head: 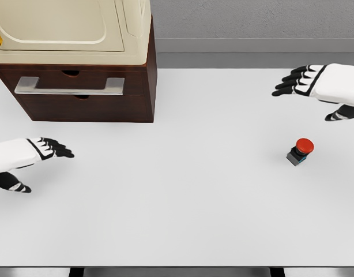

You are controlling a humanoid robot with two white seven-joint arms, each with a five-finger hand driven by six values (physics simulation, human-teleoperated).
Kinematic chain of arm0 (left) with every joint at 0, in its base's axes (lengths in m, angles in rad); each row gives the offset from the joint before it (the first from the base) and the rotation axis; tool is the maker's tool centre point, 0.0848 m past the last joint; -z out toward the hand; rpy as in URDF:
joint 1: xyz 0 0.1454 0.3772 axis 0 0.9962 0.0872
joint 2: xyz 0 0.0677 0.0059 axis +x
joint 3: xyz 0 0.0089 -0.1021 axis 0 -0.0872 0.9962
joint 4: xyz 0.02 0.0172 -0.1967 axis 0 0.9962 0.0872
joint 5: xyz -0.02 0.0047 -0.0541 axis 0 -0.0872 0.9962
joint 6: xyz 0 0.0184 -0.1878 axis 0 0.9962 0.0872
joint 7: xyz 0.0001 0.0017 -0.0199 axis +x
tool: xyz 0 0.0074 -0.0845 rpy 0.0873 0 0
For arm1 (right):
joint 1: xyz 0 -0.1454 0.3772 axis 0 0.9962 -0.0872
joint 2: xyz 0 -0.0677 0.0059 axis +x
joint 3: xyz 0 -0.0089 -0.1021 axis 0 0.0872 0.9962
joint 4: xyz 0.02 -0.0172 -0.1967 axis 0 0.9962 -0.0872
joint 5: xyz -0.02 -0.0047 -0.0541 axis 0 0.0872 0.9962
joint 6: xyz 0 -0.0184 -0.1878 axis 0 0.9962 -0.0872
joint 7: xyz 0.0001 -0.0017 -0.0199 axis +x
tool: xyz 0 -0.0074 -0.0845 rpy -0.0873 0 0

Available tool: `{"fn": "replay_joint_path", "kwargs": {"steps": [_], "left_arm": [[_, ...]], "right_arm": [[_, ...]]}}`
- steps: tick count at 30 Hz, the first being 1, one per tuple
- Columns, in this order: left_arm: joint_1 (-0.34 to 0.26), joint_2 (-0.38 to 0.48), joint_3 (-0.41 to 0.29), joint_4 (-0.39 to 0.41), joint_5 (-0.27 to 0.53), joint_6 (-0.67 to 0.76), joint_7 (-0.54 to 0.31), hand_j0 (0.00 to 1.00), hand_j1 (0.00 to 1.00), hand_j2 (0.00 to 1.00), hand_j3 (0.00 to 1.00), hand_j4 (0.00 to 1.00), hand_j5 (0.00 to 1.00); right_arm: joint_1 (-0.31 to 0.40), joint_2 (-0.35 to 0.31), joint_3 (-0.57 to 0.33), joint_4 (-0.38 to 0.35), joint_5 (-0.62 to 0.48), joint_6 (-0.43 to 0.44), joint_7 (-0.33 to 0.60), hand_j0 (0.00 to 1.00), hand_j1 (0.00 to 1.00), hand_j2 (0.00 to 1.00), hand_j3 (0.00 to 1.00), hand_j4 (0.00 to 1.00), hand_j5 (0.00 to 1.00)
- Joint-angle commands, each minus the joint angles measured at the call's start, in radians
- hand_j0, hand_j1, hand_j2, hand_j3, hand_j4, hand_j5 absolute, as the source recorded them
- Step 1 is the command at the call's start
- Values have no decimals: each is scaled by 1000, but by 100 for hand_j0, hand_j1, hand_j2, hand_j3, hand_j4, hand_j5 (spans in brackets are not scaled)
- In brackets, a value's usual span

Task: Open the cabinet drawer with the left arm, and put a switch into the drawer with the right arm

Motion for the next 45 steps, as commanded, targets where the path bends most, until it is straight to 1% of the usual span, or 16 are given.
{"fn": "replay_joint_path", "kwargs": {"steps": [1, 4, 5, 6, 7, 8, 9, 10, 16, 20, 21, 23, 27, 33, 37, 45], "left_arm": [[0, 3, -4, -1, 8, 2, 1, 100, 100, 100, 100, 100, 100], [-12, 3, -7, -1, 30, 2, 1, 100, 100, 100, 100, 100, 100], [-38, 7, -50, -4, 63, 2, -3, 100, 100, 100, 100, 100, 100], [-90, 10, -123, -23, 143, 2, -58, 100, 100, 100, 100, 100, 100], [-113, 7, -143, -69, 218, 2, -146, 100, 100, 100, 100, 100, 100], [-162, -2, -152, -107, 364, 2, -252, 100, 100, 100, 100, 100, 100], [-201, -6, -153, -106, 491, 2, -258, 100, 100, 100, 100, 100, 100], [-224, -14, -153, -106, 524, 28, -258, 100, 100, 100, 100, 100, 100], [-331, -22, -151, -99, 521, 269, -258, 100, 100, 100, 100, 100, 100], [-365, -23, -149, -92, 531, 277, -258, 100, 100, 100, 100, 100, 100], [-379, -23, -149, -72, 518, 277, -258, 100, 100, 100, 100, 100, 100], [-400, -29, -143, -44, 398, 275, -258, 100, 100, 100, 100, 100, 100], [-414, -25, -145, -21, 484, 274, -258, 100, 100, 100, 100, 100, 100], [-440, -34, -143, 74, 482, 278, -258, 100, 100, 100, 100, 100, 100], [-442, -65, -143, 65, 481, 280, -258, 100, 100, 100, 100, 100, 100], [-456, -102, -145, 54, 478, 421, -258, 100, 100, 100, 100, 100, 100]], "right_arm": [[0, 0, 3, -15, -3, 3, 0, 100, 100, 100, 100, 100, 100], [-2, 0, 3, -15, -5, 3, 0, 100, 100, 100, 100, 100, 100], [-2, 0, 3, -14, -5, 3, 0, 100, 100, 100, 100, 100, 100], [-2, 0, -1, -5, -6, 3, 0, 100, 100, 100, 100, 100, 100], [5, 0, -2, 5, -6, 3, 0, 100, 100, 100, 100, 100, 100], [-3, -2, -60, 15, 1, 3, 0, 100, 100, 100, 100, 100, 100], [5, -9, -94, 25, 11, 3, 0, 100, 100, 100, 100, 100, 100], [12, -14, -76, 18, 20, 3, 0, 100, 100, 100, 100, 100, 100], [12, -8, 53, 20, 86, 3, 0, 100, 100, 100, 100, 100, 100], [23, -8, 111, 20, 193, 3, 0, 100, 100, 100, 100, 100, 100], [23, -9, 113, 18, 199, 3, 0, 100, 100, 100, 100, 100, 100], [32, -11, 115, 18, 222, 3, 0, 100, 100, 100, 100, 100, 100], [37, -2, 154, 20, 251, 3, 0, 100, 100, 100, 100, 100, 100], [43, 18, 179, 25, 282, 3, 0, 100, 100, 100, 100, 100, 100], [44, 32, 179, 69, 282, 3, 0, 100, 100, 100, 100, 100, 100], [44, 64, 177, 146, 297, 3, 0, 100, 100, 100, 100, 100, 100]]}}
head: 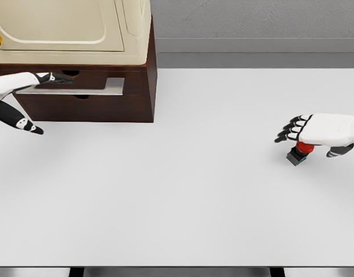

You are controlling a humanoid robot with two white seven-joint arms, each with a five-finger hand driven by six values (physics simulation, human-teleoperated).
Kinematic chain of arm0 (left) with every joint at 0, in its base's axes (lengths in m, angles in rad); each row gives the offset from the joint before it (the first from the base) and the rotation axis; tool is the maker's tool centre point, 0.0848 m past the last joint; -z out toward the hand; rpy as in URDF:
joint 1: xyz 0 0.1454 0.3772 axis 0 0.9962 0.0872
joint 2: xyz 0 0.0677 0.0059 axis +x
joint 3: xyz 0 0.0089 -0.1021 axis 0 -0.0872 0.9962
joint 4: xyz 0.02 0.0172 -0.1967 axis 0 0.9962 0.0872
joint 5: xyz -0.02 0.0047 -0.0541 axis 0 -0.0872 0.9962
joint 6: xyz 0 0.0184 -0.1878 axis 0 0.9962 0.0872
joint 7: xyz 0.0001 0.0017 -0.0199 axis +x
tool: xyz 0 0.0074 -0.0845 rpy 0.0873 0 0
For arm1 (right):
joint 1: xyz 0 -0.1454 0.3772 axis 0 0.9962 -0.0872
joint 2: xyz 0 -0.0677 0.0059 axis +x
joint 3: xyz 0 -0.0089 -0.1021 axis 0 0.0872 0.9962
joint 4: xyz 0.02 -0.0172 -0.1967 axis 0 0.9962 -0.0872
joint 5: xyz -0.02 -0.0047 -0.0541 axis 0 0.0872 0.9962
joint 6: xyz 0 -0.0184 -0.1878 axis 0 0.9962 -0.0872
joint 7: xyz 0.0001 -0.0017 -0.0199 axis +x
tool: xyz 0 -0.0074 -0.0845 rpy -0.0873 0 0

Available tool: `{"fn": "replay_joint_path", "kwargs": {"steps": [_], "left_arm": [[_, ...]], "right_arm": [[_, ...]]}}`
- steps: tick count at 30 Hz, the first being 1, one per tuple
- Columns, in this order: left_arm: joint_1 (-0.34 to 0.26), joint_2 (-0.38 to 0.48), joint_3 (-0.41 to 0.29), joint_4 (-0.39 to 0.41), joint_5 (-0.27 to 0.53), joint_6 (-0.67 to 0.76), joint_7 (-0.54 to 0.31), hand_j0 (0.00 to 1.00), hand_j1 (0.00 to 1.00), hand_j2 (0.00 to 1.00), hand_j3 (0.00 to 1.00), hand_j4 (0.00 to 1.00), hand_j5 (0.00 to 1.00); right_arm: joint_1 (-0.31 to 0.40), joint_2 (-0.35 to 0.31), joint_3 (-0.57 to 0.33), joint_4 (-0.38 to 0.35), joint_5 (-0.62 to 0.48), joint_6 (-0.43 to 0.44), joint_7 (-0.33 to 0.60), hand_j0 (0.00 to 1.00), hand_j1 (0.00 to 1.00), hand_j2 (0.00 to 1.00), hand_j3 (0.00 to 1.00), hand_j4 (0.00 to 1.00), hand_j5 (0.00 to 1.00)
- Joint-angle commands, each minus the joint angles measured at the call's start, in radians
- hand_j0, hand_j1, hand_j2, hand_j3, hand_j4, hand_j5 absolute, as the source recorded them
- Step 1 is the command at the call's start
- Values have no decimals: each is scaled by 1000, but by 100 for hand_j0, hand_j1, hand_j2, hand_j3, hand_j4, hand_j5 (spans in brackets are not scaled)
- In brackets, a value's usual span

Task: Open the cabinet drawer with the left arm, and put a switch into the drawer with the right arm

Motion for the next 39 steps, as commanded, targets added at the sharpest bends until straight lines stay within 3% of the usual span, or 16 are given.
{"fn": "replay_joint_path", "kwargs": {"steps": [1, 22, 39], "left_arm": [[0, -5, 0, -1, 3, 26, 0, 100, 100, 100, 100, 100, 100], [8, -19, -5, 19, -21, 62, 0, 100, 100, 100, 100, 100, 100], [60, 18, -8, -13, -11, -27, 0, 100, 100, 100, 100, 100, 100]], "right_arm": [[0, 11, -1, 21, 1, 2, 0, 100, 100, 100, 100, 100, 100], [15, 24, -1, 22, 29, 2, 0, 100, 100, 100, 100, 100, 100], [15, 24, -1, 30, 33, 2, 0, 100, 100, 100, 100, 100, 100]]}}
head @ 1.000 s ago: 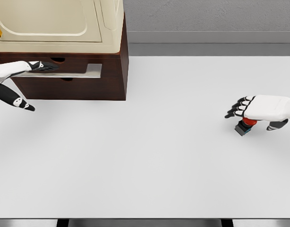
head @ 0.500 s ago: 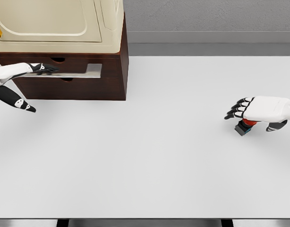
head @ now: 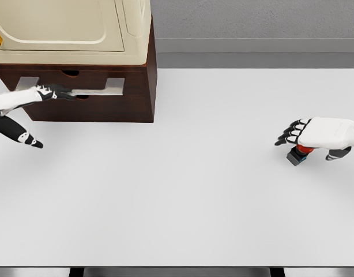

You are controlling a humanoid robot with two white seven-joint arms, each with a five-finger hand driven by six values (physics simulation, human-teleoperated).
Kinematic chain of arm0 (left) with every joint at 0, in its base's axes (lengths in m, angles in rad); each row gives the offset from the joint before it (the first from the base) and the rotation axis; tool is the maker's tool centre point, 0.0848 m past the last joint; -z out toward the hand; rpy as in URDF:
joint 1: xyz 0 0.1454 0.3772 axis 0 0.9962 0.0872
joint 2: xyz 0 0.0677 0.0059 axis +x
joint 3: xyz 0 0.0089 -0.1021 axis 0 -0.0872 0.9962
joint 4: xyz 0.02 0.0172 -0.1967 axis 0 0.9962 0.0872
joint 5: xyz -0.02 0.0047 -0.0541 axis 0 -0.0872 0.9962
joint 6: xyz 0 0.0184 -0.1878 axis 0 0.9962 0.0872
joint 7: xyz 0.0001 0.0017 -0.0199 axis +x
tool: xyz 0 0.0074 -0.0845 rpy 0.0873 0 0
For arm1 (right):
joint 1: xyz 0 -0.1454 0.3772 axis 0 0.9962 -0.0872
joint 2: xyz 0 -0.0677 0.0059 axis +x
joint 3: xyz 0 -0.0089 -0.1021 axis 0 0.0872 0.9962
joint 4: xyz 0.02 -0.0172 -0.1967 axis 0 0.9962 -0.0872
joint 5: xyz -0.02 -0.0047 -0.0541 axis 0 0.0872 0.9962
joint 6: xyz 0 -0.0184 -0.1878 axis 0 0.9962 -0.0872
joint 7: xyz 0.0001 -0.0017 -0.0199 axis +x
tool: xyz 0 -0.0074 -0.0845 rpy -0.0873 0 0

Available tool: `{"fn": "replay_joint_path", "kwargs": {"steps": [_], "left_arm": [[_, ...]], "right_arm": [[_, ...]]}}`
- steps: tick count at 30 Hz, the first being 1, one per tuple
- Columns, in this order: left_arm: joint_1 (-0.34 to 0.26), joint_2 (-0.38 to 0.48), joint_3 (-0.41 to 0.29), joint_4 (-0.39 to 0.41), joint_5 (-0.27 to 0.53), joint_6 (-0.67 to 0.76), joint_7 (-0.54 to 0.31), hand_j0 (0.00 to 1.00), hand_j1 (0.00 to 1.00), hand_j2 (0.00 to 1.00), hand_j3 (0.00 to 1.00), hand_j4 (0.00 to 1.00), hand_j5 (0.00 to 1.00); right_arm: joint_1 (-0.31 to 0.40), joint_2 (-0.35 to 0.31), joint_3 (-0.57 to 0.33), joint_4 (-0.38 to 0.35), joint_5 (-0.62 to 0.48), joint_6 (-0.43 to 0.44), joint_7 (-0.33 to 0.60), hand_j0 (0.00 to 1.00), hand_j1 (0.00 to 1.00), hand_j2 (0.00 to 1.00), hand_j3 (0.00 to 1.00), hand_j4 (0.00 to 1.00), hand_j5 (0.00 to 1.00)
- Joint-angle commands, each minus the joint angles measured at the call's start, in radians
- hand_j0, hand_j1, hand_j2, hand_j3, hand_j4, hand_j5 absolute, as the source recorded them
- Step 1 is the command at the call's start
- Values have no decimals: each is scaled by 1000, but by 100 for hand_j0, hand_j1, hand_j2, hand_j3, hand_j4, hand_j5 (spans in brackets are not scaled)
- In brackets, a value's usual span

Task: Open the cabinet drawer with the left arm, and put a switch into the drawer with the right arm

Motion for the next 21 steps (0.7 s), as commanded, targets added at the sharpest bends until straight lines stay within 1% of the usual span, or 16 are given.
{"fn": "replay_joint_path", "kwargs": {"steps": [1, 5, 11, 13, 21], "left_arm": [[0, 14, -4, -11, 43, -23, -3, 100, 100, 100, 100, 100, 100], [2, 33, -6, -31, 45, -24, -3, 100, 100, 100, 100, 100, 100], [3, 54, -6, -34, 62, -49, -3, 100, 100, 100, 100, 100, 100], [6, 68, -6, -52, 62, -49, -3, 100, 100, 100, 100, 100, 100], [11, 79, -6, -54, 68, -60, -3, 100, 100, 100, 100, 100, 100]], "right_arm": [[0, -1, -2, 1, -3, 2, 0, 100, 100, 100, 100, 100, 100], [0, -1, 0, 1, -3, 2, 0, 100, 100, 100, 100, 100, 100], [0, -1, 0, 1, -3, 2, 0, 100, 100, 100, 100, 100, 100], [0, -1, 0, 1, -3, 2, 0, 100, 100, 100, 100, 100, 100], [0, -1, -2, 1, -3, 2, 0, 100, 100, 100, 100, 100, 100]]}}
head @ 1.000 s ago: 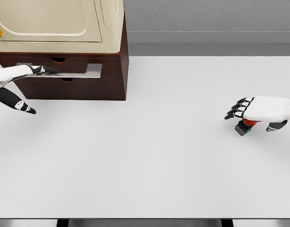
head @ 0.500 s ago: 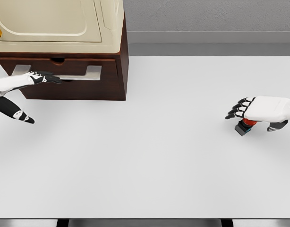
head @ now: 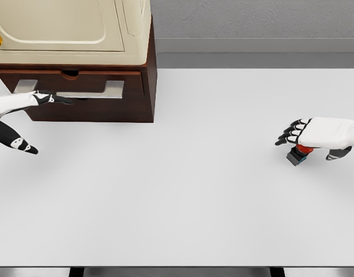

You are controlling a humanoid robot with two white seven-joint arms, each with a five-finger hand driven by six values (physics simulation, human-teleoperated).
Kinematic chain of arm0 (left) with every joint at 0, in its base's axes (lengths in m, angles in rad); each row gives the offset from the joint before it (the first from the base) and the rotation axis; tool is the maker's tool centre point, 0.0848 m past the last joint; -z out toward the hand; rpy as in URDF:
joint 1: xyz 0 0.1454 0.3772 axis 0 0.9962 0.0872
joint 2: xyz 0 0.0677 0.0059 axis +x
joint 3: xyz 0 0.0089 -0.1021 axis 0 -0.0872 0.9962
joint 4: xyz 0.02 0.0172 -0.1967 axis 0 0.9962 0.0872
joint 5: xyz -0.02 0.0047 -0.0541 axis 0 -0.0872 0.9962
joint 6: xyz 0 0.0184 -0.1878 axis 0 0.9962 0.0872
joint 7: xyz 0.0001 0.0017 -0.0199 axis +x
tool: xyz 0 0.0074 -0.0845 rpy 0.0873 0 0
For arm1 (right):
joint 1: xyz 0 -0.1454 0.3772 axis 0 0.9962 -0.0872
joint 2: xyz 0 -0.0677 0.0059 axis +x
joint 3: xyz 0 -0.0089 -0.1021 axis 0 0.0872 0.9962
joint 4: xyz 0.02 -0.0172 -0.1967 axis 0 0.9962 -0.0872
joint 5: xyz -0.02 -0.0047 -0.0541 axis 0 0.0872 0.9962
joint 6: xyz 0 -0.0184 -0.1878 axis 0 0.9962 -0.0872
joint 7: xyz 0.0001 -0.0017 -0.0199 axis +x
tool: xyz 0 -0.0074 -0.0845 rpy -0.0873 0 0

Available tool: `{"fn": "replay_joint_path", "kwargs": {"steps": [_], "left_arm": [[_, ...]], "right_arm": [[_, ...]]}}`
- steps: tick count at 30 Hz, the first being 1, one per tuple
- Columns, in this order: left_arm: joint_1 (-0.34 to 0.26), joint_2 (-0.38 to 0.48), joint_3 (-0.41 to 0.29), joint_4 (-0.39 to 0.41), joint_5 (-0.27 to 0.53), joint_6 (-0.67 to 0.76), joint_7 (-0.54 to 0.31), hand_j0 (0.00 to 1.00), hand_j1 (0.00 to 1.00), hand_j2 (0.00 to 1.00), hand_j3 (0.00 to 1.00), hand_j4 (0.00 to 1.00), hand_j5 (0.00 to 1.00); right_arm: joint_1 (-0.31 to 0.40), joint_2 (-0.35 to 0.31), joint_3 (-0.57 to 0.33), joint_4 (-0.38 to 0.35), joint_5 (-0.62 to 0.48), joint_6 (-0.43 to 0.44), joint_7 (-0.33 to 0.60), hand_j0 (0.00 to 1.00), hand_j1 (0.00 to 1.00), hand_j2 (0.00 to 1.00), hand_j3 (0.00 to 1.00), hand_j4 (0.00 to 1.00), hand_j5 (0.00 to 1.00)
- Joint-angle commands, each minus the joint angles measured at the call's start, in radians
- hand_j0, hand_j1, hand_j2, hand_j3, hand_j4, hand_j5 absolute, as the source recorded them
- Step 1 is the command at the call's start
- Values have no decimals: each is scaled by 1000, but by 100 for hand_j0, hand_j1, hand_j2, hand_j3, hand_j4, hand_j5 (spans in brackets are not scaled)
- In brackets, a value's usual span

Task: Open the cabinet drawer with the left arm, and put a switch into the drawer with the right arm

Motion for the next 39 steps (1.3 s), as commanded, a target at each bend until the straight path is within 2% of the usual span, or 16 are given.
{"fn": "replay_joint_path", "kwargs": {"steps": [1, 4, 7, 9, 10, 13, 15, 26, 29, 39], "left_arm": [[-2, 11, 0, 3, 6, 1, 0, 100, 100, 100, 100, 100, 100], [-38, -34, 5, 26, -17, 6, 0, 100, 100, 100, 100, 100, 100], [-41, -37, 5, 48, -25, 10, 0, 100, 100, 100, 100, 100, 100], [-41, -40, 5, 48, -25, 12, 0, 100, 100, 100, 100, 100, 100], [-40, -40, 5, 49, -24, 13, 0, 100, 100, 100, 100, 100, 100], [-40, -49, 7, 80, -25, 15, 0, 100, 100, 100, 100, 100, 100], [-40, -50, 7, 91, -25, 13, 0, 100, 100, 100, 100, 100, 100], [-69, -50, 10, 127, -25, 12, 0, 100, 100, 100, 100, 100, 100], [-69, -84, 10, 167, -28, 10, 0, 100, 100, 100, 100, 100, 100], [-64, -112, 4, 167, -83, 12, 0, 100, 100, 100, 100, 100, 100]], "right_arm": [[0, -1, -1, 0, -4, 2, 0, 100, 100, 100, 100, 100, 100], [0, -1, -1, 0, -4, 2, 0, 98, 98, 98, 98, 98, 98], [2, -1, -1, 0, -4, 2, 0, 92, 92, 92, 92, 92, 92], [2, -1, -1, 0, -4, 2, 0, 93, 93, 93, 93, 93, 93], [0, -1, -1, 0, -4, 2, 0, 97, 97, 97, 97, 97, 97], [0, -1, -1, -2, -4, 2, 0, 97, 97, 97, 97, 97, 97], [2, -1, -1, -2, -2, 2, 0, 93, 93, 93, 93, 93, 93], [3, 3, -1, -2, 0, 2, 0, 92, 92, 92, 92, 92, 92], [3, 3, -1, -2, 0, 2, 0, 92, 92, 92, 92, 92, 92], [3, 3, -1, 0, 0, 2, 0, 84, 84, 84, 84, 84, 84]]}}
